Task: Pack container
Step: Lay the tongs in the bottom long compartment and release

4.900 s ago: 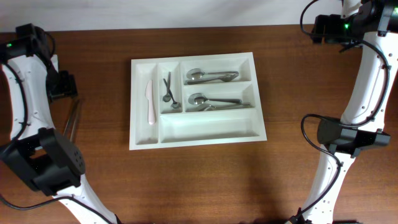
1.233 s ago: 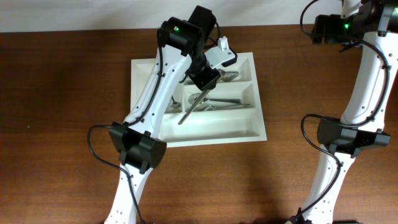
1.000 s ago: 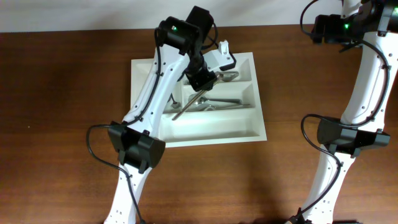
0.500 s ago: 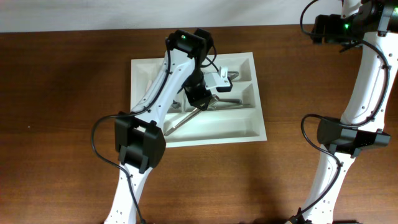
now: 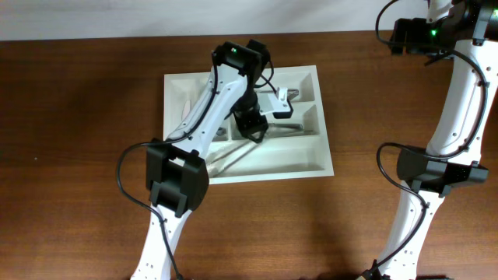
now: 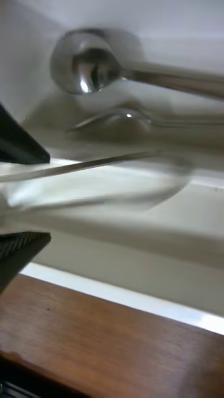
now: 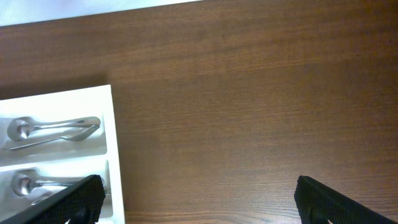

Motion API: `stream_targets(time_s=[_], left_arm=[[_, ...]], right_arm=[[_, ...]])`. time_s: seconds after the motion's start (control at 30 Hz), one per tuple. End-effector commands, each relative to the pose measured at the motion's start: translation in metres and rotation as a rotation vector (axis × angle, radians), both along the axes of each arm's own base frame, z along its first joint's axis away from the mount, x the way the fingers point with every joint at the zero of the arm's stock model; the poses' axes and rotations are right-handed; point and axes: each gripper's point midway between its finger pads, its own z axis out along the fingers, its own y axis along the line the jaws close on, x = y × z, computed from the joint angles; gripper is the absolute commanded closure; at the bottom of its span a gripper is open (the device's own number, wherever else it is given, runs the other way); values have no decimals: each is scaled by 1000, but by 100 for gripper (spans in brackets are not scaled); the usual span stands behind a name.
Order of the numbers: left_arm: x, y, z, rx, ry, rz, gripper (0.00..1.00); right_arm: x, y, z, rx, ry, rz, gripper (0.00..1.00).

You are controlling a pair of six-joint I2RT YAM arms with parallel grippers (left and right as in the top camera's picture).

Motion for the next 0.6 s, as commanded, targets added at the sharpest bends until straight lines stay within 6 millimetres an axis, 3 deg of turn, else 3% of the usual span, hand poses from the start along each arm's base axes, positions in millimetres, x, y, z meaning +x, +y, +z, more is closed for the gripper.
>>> stream_targets(time_s=[0.0,0.13,0.33,0.47,0.5,0.57], left_arm=[[-10,-14,-3,-42,34,-32,54],[-15,-20,-3,-41,35,-49,40],[-3,-16,3,-46,10,9,39],[26,2,20,-54,-37,166,38],[48,21,31,-42,-81,286,37],[72,47,41,-12,-138,435,37]], right_arm=[[-3,-3,4,2,-6,-15,1],[-3,-3,4,2,-6,-15,1],[-3,-3,4,2,-6,-15,1],[-3,-3,4,2,-6,-15,1],[-3,-3,4,2,-6,-15,1],[-3,-3,4,2,-6,-15,1]])
